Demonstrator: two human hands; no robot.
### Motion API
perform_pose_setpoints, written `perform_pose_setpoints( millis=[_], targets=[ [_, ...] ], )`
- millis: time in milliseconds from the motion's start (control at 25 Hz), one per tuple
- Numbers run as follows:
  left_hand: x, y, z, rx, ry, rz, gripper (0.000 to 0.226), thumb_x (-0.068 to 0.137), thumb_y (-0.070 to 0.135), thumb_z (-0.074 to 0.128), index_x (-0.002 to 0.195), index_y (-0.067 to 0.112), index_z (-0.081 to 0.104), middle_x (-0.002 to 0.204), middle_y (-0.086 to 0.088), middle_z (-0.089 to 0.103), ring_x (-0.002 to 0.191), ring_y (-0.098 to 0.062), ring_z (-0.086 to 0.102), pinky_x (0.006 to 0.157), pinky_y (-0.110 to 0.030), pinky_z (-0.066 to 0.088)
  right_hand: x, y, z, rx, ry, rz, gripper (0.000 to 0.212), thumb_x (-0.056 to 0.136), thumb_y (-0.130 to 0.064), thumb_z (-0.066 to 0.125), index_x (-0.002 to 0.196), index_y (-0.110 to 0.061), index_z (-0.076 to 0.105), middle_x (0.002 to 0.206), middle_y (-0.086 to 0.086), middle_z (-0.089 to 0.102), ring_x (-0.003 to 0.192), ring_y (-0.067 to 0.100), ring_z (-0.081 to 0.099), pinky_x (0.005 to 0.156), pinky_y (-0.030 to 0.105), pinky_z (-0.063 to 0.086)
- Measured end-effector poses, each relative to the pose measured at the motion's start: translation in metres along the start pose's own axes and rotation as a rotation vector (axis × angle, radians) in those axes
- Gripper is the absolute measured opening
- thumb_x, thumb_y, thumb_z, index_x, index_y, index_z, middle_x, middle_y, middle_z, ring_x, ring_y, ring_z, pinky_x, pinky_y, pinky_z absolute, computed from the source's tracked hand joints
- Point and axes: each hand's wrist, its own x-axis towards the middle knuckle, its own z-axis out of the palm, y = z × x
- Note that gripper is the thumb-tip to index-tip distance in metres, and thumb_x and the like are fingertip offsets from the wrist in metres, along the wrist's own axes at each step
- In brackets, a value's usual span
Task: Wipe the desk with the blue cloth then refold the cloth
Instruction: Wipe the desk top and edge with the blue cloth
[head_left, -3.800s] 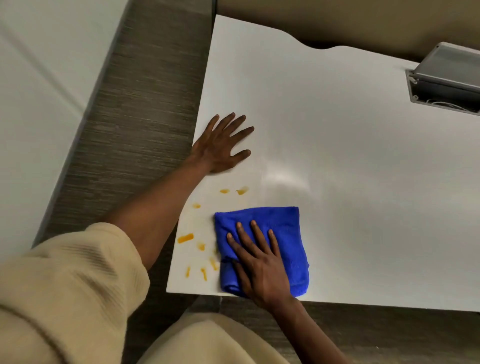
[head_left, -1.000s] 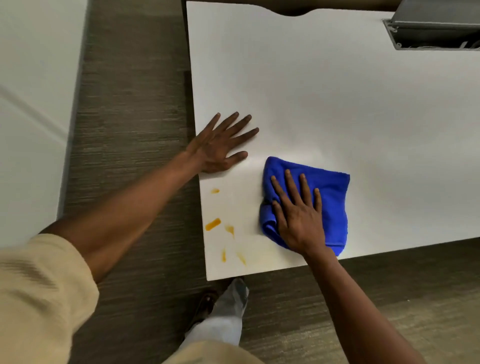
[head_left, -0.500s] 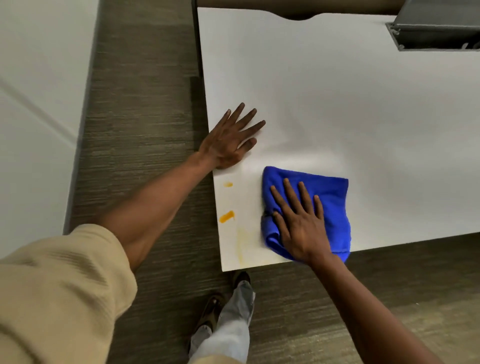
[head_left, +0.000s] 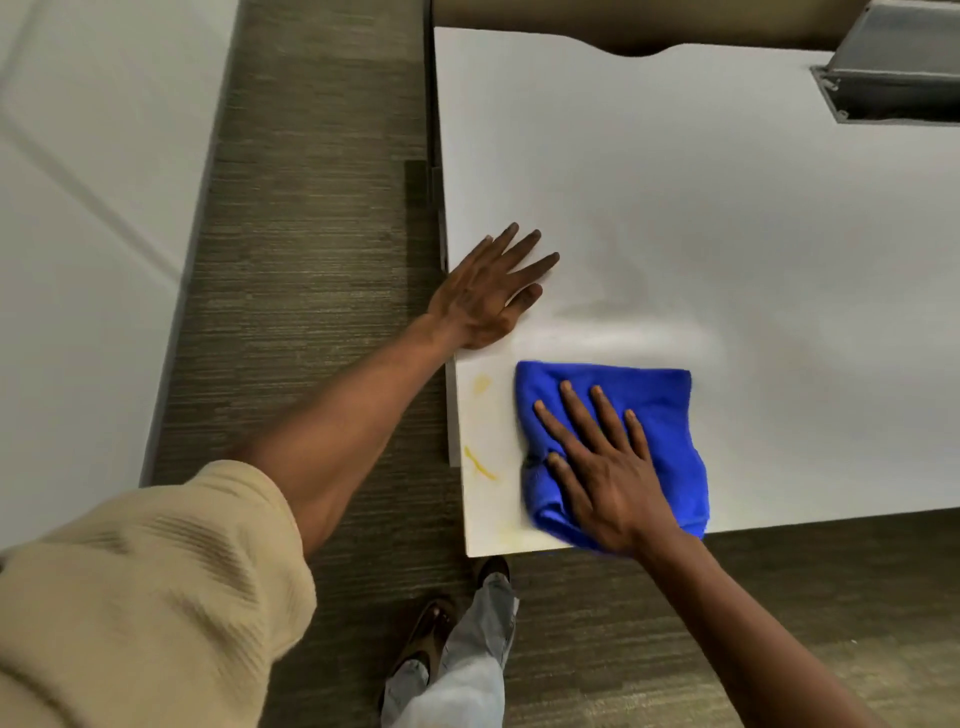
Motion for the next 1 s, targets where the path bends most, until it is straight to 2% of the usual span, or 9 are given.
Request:
perform_pose_setpoints(
  millis=[80, 160, 280, 360, 440, 560, 680, 840, 1000],
  targets=[
    [0.001, 0.0, 0.0, -0.011, -0.016, 0.0, 0.049, 0.109, 0.04, 0.033, 0.159, 0.037, 0.034, 0.171, -0.001, 0.022, 0.159, -0.025, 0.016, 0.129, -0.045, 0.009, 0.031, -0.02, -0.005, 0.023, 0.054, 0.133, 0.058, 0.107, -0.057, 0.013, 0.162, -0.049, -0.002, 0.173, -0.014, -0.01, 0.161, 0.02, -0.013, 0.129, 0.054, 0.002],
    [0.002, -0.001, -0.002, -0.022, -0.023, -0.002, 0.048, 0.11, 0.039, 0.034, 0.158, 0.038, 0.034, 0.171, -0.001, 0.021, 0.159, -0.024, 0.017, 0.129, -0.044, 0.009, 0.051, -0.052, -0.006, 0.056, 0.074, 0.135, 0.058, 0.108, -0.055, 0.021, 0.164, -0.046, 0.005, 0.174, -0.011, -0.003, 0.162, 0.024, -0.009, 0.128, 0.057, 0.001],
    [0.0, -0.002, -0.004, -0.046, -0.021, 0.007, 0.049, 0.11, 0.04, 0.033, 0.159, 0.037, 0.032, 0.172, -0.002, 0.019, 0.159, -0.023, 0.016, 0.129, -0.044, 0.009, 0.03, -0.075, 0.009, 0.032, 0.063, -0.104, 0.055, 0.108, -0.053, 0.026, 0.163, -0.045, 0.02, 0.174, -0.012, 0.008, 0.162, 0.023, -0.001, 0.128, 0.055, 0.005],
    [0.0, -0.003, -0.003, -0.038, -0.016, 0.017, 0.05, 0.111, 0.04, 0.032, 0.16, 0.036, 0.03, 0.172, -0.003, 0.018, 0.159, -0.024, 0.016, 0.129, -0.044, 0.009, -0.002, -0.06, 0.02, -0.006, 0.028, -0.308, 0.053, 0.11, -0.053, 0.025, 0.162, -0.048, 0.02, 0.174, -0.017, 0.01, 0.162, 0.02, 0.004, 0.128, 0.049, 0.006],
    [0.0, -0.006, 0.0, -0.049, 0.002, 0.03, 0.05, 0.111, 0.039, 0.032, 0.16, 0.035, 0.03, 0.172, -0.004, 0.019, 0.159, -0.025, 0.017, 0.129, -0.045, 0.01, -0.009, -0.029, 0.018, -0.004, 0.01, -0.389, 0.053, 0.11, -0.054, 0.024, 0.162, -0.048, 0.018, 0.173, -0.02, 0.011, 0.162, 0.016, 0.006, 0.127, 0.048, 0.011],
    [0.002, -0.008, 0.0, -0.065, 0.035, 0.031, 0.05, 0.11, 0.038, 0.036, 0.159, 0.034, 0.033, 0.17, -0.006, 0.023, 0.158, -0.026, 0.022, 0.129, -0.045, 0.012, 0.027, -0.013, 0.0, 0.016, 0.034, -0.163, 0.055, 0.108, -0.056, 0.019, 0.162, -0.049, 0.012, 0.173, -0.02, 0.005, 0.162, 0.013, -0.002, 0.127, 0.051, 0.012],
    [0.004, -0.007, 0.002, -0.056, 0.029, 0.012, 0.05, 0.109, 0.039, 0.036, 0.159, 0.035, 0.033, 0.17, -0.007, 0.026, 0.157, -0.025, 0.023, 0.129, -0.045, 0.012, 0.057, -0.047, -0.006, 0.025, 0.065, 0.008, 0.058, 0.106, -0.056, 0.018, 0.163, -0.047, 0.007, 0.173, -0.015, -0.001, 0.161, 0.018, -0.009, 0.13, 0.053, 0.003],
    [0.002, -0.009, 0.002, -0.026, -0.023, 0.006, 0.053, 0.109, 0.048, 0.028, 0.161, 0.036, 0.025, 0.171, -0.004, 0.02, 0.159, -0.024, 0.016, 0.13, -0.044, 0.007, 0.008, -0.083, 0.023, 0.012, 0.095, -0.14, 0.057, 0.108, -0.055, 0.025, 0.164, -0.045, 0.016, 0.174, -0.013, 0.009, 0.162, 0.021, 0.002, 0.129, 0.049, 0.003],
    [0.001, -0.006, -0.002, -0.017, -0.079, -0.006, 0.058, 0.108, 0.055, 0.02, 0.163, 0.037, 0.016, 0.173, -0.002, 0.011, 0.16, -0.021, 0.007, 0.13, -0.045, 0.002, -0.04, -0.032, 0.018, 0.026, 0.03, -0.249, 0.053, 0.109, -0.055, 0.025, 0.162, -0.048, 0.023, 0.173, -0.019, 0.014, 0.162, 0.018, 0.008, 0.125, 0.05, 0.014]
  ],
)
